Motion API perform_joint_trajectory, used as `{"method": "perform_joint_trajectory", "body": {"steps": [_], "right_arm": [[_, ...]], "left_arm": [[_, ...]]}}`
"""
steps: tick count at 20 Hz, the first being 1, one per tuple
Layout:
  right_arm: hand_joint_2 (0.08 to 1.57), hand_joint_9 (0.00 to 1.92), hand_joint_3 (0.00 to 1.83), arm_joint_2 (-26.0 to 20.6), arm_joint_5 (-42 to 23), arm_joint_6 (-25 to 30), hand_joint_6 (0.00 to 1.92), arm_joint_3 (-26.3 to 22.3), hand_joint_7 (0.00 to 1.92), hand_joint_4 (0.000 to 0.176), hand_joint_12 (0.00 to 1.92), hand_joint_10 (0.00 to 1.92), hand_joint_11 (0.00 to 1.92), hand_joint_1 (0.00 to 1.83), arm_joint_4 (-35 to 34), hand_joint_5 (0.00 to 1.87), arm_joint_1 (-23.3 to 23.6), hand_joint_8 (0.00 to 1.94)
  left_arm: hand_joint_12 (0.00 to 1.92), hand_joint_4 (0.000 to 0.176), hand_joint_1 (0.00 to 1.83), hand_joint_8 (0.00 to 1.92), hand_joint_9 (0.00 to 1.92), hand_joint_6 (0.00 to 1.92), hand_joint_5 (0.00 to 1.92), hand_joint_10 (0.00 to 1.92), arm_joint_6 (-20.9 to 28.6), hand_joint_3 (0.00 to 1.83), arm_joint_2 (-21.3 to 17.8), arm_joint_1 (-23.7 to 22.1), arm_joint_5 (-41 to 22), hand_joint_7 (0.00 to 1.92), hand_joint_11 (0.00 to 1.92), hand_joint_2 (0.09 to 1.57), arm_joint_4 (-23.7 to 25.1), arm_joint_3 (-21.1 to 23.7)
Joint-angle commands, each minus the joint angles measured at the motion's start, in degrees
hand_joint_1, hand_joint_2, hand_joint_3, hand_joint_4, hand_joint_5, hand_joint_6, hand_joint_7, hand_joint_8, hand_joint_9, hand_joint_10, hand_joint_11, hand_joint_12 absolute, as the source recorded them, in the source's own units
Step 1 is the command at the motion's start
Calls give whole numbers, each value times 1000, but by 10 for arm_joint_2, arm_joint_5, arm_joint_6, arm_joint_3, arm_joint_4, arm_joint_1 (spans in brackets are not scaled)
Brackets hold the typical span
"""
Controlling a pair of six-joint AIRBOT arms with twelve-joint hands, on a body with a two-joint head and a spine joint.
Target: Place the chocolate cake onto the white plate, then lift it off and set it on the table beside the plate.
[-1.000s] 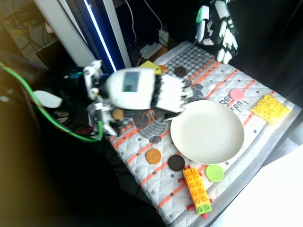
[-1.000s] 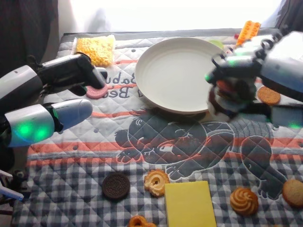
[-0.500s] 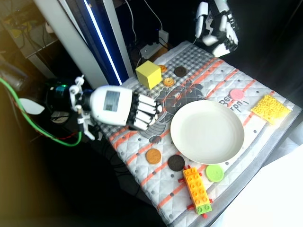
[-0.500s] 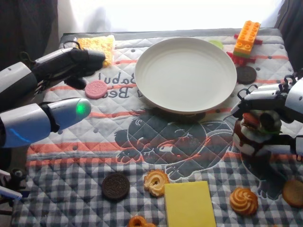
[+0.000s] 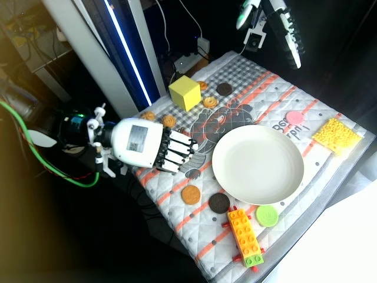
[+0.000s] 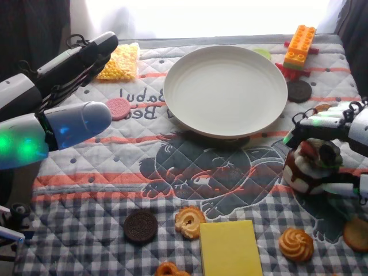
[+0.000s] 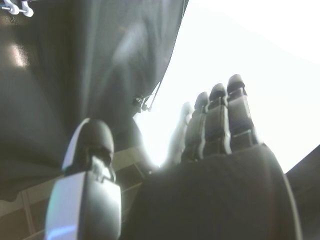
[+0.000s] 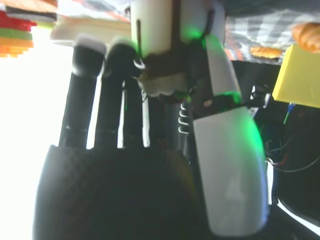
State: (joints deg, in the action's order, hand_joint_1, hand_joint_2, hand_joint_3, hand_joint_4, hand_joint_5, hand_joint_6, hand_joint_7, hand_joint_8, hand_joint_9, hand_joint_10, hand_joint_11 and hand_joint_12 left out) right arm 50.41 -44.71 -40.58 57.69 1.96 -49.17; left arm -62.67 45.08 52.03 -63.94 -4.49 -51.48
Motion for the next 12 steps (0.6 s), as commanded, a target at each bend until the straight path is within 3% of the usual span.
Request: {"method": "perform_joint_trajectory", "body": {"steps": [1, 2, 3, 4, 5, 6, 8, 9, 10, 11, 12], "right_arm": [[1150, 8, 0, -9, -60, 3, 353, -3, 60, 31, 1590, 697, 3, 665, -5, 7, 3, 167], [1104, 1, 0, -17, -69, 3, 70, -8, 11, 65, 1334, 261, 0, 627, -4, 1, 3, 33], [1091, 0, 0, -32, -87, 3, 13, -16, 1, 78, 683, 51, 0, 611, -2, 0, 2, 6], [1061, 0, 0, -45, -105, 3, 2, -25, 0, 102, 223, 9, 0, 551, 0, 0, 2, 0], [1039, 0, 0, -57, -122, 3, 0, -32, 0, 109, 44, 1, 0, 536, 2, 0, 1, 0], [1023, 37, 15, -69, -140, 3, 0, -39, 0, 83, 329, 1, 0, 513, 3, 0, -1, 0], [1022, 27, 4, -93, -184, 3, 0, -53, 0, 79, 650, 4, 0, 526, 1, 0, -10, 0], [1015, 64, 0, -101, -199, 3, 0, -58, 0, 56, 772, 16, 0, 533, 0, 0, -14, 0], [1009, 85, 0, -109, -215, 2, 0, -64, 0, 57, 798, 23, 0, 519, -1, 0, -20, 0], [1007, 96, 0, -116, -232, -1, 0, -70, 0, 49, 803, 27, 0, 495, -3, 0, -26, 0], [1027, 90, 3, -123, -244, -13, 0, -78, 0, 34, 675, 19, 0, 484, -9, 0, -32, 0]], "left_arm": [[0, 148, 249, 0, 0, 0, 0, 0, 6, 2, -2, -3, -76, 0, 0, 1141, -6, -2], [0, 144, 254, 0, 0, 0, 0, 0, 6, 8, -2, -3, -77, 0, 0, 1154, -6, -2], [0, 157, 259, 0, 0, 0, 0, 0, 6, 4, -2, -3, -77, 0, 0, 1148, -7, -2], [0, 158, 260, 0, 0, 0, 0, 0, 6, 3, -2, -3, -77, 0, 0, 1148, -9, -2], [0, 160, 277, 0, 0, 0, 0, 0, 6, 3, -2, -2, -77, 0, 0, 1148, -10, -3], [0, 170, 271, 0, 0, 0, 0, 0, 6, 0, -2, -2, -77, 0, 0, 1144, -11, -3], [0, 161, 296, 0, 0, 0, 0, 0, 6, 1, -2, -2, -77, 0, 0, 1146, -15, -4], [0, 161, 315, 0, 0, 0, 0, 0, 6, 0, -2, -1, -77, 0, 0, 1144, -17, -5], [0, 171, 342, 0, 0, 0, 0, 0, 6, 0, -1, 1, -77, 0, 0, 1136, -18, -5], [0, 167, 331, 0, 0, 0, 0, 0, 6, 1, -1, 1, -78, 0, 0, 1144, -20, -5], [0, 165, 316, 0, 0, 0, 0, 0, 6, 1, -1, 2, -81, 0, 0, 1146, -21, -5]]}}
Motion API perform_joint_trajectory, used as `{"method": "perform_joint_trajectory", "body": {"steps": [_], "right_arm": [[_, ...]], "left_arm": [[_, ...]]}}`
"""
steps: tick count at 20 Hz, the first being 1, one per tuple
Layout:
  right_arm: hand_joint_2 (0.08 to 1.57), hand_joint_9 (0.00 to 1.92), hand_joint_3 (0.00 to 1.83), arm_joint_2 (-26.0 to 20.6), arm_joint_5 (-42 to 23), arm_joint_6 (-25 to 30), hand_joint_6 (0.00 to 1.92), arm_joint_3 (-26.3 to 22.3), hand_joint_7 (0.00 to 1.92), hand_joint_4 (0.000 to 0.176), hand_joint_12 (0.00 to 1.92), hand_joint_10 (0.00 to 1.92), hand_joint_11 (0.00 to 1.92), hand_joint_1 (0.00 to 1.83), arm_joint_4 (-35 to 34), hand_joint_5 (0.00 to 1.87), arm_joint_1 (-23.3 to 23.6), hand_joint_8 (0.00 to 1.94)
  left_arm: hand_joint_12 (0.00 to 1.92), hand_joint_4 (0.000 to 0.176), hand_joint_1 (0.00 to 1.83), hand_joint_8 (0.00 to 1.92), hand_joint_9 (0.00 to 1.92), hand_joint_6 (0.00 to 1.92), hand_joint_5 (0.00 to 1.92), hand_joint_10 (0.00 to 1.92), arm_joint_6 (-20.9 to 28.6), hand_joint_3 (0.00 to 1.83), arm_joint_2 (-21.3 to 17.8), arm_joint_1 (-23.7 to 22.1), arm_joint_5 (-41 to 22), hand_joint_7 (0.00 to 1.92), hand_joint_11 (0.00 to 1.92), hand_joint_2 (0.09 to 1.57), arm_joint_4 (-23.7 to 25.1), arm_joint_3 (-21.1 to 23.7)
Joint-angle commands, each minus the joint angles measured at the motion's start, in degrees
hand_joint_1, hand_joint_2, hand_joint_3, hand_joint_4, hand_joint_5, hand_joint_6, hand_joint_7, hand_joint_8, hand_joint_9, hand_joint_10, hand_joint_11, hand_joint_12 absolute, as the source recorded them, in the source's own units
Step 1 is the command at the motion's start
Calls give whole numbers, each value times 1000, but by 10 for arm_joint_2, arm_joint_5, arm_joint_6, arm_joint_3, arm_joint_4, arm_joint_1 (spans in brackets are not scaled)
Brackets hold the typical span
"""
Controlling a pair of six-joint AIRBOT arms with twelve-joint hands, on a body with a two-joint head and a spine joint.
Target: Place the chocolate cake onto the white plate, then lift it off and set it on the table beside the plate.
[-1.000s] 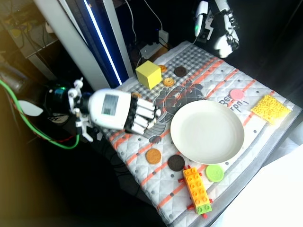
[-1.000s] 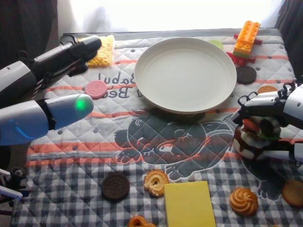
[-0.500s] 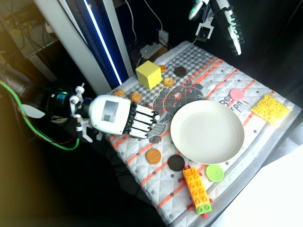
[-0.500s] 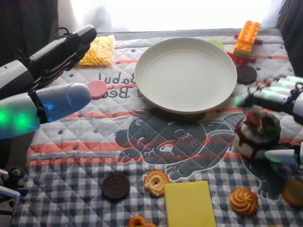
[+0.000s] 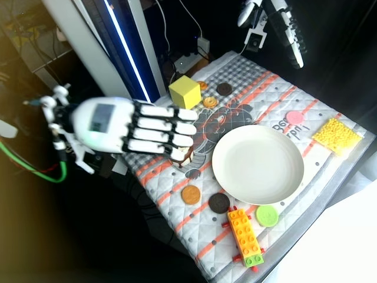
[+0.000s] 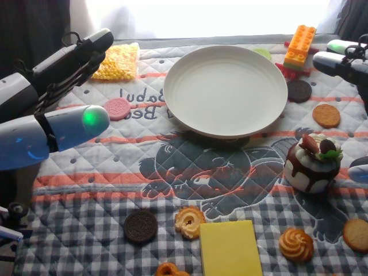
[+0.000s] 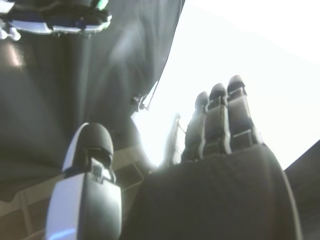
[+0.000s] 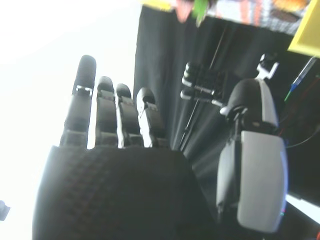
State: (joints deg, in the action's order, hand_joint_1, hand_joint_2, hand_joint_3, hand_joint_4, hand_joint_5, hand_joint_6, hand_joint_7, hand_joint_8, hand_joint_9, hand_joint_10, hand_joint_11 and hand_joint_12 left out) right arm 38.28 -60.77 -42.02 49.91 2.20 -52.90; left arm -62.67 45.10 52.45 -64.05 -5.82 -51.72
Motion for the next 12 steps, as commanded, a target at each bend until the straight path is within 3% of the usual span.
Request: {"method": "perform_joint_trajectory", "body": {"steps": [1, 2, 4, 5, 6, 7, 9, 10, 11, 12], "right_arm": [[1035, 69, 4, -7, -94, -15, 0, -9, 0, 47, 564, 7, 0, 479, -20, 0, -1, 0], [1040, 46, 3, -10, -102, -26, 0, -14, 0, 68, 498, 4, 0, 488, -28, 0, -6, 0], [1068, 2, 5, -10, -118, -31, 0, -16, 0, 59, 111, 1, 0, 492, -40, 0, -16, 0], [1068, 0, 3, -10, -123, -40, 0, -18, 0, 70, 21, 0, 0, 498, -47, 0, -18, 0], [1071, 0, 4, -11, -126, -52, 0, -21, 0, 58, 3, 0, 0, 545, -56, 0, -19, 0], [1063, 0, 0, -11, -129, -58, 0, -22, 0, 60, 0, 0, 0, 551, -62, 0, -20, 0], [1060, 0, 0, -12, -148, -61, 0, -22, 0, 79, 0, 0, 0, 587, -70, 0, -21, 0], [1068, 0, 2, -14, -159, -62, 0, -24, 0, 87, 0, 0, 0, 576, -73, 0, -22, 0], [1059, 0, 0, -17, -166, -63, 0, -25, 0, 117, 0, 0, 0, 541, -75, 0, -22, 0], [1053, 0, 0, -21, -179, -67, 0, -28, 0, 118, 0, 0, 0, 535, -78, 0, -22, 0]], "left_arm": [[0, 155, 321, 0, 0, 0, 0, 0, 6, 0, -2, -1, -83, 0, 0, 1144, -10, -3], [0, 136, 320, 0, 0, 0, 0, 0, 6, 0, -2, -1, -85, 0, 0, 1138, -11, -2], [0, 114, 295, 0, 0, 0, 0, 0, 6, 0, -2, 1, -92, 0, 0, 1137, -14, -1], [0, 127, 286, 0, 0, 0, 0, 0, 7, 0, -2, 2, -95, 0, 0, 1131, -15, -1], [0, 122, 278, 0, 0, 0, 0, 0, 12, 0, -3, 4, -99, 0, 0, 1119, -16, -1], [0, 105, 295, 0, 0, 0, 0, 0, 18, 0, -4, 6, -105, 0, 0, 1121, -17, -1], [0, 95, 376, 0, 0, 0, 0, 0, 28, 0, -12, 12, -127, 0, 0, 1091, -23, 0], [0, 113, 377, 0, 0, 0, 0, 0, 29, 0, -18, 15, -137, 0, 0, 1094, -27, 2], [0, 157, 344, 0, 0, 0, 0, 0, 29, 0, -21, 16, -144, 0, 0, 1084, -28, 4], [0, 170, 306, 0, 0, 0, 0, 0, 29, 0, -26, 19, -159, 0, 0, 1073, -31, 7]]}}
